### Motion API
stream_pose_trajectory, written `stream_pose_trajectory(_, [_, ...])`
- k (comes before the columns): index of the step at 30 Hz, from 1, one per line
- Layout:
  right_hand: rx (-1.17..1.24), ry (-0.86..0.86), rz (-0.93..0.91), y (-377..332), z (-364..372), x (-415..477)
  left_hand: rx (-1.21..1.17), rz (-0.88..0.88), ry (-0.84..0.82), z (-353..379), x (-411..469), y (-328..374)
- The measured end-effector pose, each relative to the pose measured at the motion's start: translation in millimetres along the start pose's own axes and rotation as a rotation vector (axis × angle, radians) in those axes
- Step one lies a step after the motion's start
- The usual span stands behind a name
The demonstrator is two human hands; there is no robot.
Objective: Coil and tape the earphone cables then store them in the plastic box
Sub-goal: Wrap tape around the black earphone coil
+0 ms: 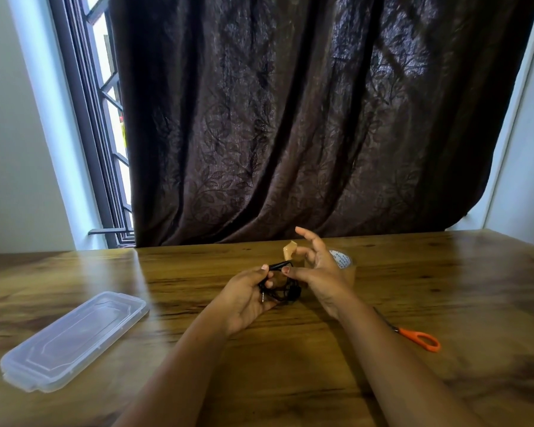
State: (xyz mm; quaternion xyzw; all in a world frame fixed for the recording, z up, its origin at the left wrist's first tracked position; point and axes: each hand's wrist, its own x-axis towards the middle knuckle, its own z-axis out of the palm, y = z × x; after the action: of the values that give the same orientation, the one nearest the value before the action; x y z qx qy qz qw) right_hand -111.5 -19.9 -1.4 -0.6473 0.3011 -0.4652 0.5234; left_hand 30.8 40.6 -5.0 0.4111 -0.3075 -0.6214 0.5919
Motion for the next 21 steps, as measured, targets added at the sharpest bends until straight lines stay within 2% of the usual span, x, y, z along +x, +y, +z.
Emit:
stream_pose_trajectory(8, [0.007,0.004,-0.048,-13.5,2.6,-3.5,0.142,0.083,0.171,-0.6,2.3,-1.4])
stream_pose_trajectory(16, [-0.097,-0.137,-0.07,-21.8,17.2,-10.1,0.242,0.14,0.177,-4.6,2.1,-2.6])
stream_pose_trajectory(21, [-0.167,-0.113,-0.098,-18.3,15.7,-9.9,0.257,0.14,0.185,-5.7,0.9,-1.4])
